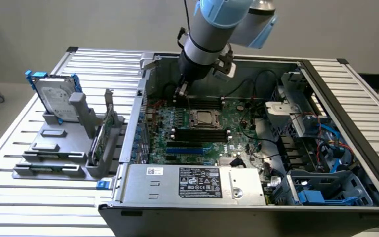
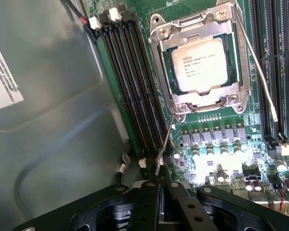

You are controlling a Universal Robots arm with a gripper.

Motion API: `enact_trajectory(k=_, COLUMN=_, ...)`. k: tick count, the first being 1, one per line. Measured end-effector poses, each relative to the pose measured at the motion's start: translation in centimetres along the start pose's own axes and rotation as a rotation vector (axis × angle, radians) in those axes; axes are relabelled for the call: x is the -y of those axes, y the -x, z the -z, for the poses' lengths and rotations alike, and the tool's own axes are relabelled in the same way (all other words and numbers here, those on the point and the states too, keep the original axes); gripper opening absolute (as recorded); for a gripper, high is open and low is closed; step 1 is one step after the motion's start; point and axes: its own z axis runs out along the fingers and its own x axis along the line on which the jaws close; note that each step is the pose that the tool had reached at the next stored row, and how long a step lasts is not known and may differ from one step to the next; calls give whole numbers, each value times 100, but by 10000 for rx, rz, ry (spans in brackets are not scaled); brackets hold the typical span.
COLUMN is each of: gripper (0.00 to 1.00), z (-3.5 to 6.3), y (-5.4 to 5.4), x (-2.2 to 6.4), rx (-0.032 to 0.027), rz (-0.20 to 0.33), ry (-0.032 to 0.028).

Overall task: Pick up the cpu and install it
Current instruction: 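Close the cpu cover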

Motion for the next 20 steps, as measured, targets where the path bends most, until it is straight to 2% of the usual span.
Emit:
enact_trajectory(k=3, gripper=11, z=-2, y=-5, x=1, rx=-98, rz=-108, ry=230)
enact_trajectory(k=5, gripper=11, z=-3, y=-9, x=2, rx=-173, rz=-173, ry=411)
enact_trajectory(k=9, gripper=11, z=-5, y=-15, x=4, rx=-336, rz=-265, ry=858)
enact_trajectory(k=11, gripper=11, z=-5, y=-17, x=5, rx=-406, rz=-306, ry=1101)
enact_trajectory(k=15, gripper=11, z=-8, y=-22, x=5, rx=-510, rz=-393, ry=1625)
enact_trajectory(k=16, gripper=11, z=-9, y=-22, x=5, rx=-536, rz=-425, ry=1730)
enact_trajectory(k=18, gripper=11, z=-11, y=-22, x=4, rx=-592, rz=-545, ry=1887)
enact_trajectory(k=20, gripper=11, z=-19, y=-20, x=2, rx=-653, rz=-774, ry=1993)
